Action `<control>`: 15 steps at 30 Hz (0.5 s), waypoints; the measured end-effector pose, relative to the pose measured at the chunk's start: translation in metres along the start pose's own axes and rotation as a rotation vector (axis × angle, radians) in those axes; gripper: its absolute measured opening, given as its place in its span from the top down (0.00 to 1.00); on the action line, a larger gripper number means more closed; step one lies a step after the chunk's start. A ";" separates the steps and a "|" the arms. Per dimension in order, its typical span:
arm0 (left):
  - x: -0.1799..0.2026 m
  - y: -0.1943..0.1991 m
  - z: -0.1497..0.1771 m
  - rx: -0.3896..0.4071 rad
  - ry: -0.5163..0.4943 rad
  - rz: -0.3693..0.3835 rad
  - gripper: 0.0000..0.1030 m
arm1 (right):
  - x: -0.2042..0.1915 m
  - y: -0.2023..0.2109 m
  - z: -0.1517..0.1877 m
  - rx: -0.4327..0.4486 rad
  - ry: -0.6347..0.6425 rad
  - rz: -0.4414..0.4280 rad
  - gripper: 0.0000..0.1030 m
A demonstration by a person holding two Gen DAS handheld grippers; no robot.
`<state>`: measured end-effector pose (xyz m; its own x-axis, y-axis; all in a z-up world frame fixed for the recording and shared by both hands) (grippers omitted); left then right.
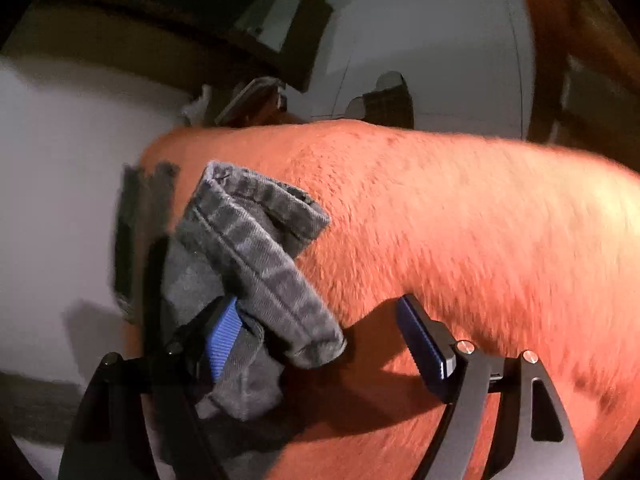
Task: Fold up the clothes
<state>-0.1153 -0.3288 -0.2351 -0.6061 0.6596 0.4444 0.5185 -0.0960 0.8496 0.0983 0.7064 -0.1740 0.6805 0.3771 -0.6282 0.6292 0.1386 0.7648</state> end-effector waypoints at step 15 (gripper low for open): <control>-0.021 0.001 -0.005 0.028 -0.064 -0.033 0.52 | -0.099 0.068 -0.041 0.068 0.550 0.403 0.31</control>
<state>-0.1053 -0.3466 -0.2424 -0.5836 0.7086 0.3966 0.5163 -0.0531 0.8547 0.0584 0.7164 -0.0543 0.5885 0.7997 -0.1188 0.4013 -0.1613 0.9016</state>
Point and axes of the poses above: each gripper's, at about its wrist camera, not at the fingertips, and y roughly against the way its jaws point, x to its right, z to its underside, the point moved 3 cm from there along -y, roughly the way its jaws point, and after that the axes turned 4 degrees about -y, right-handed, at the moved point
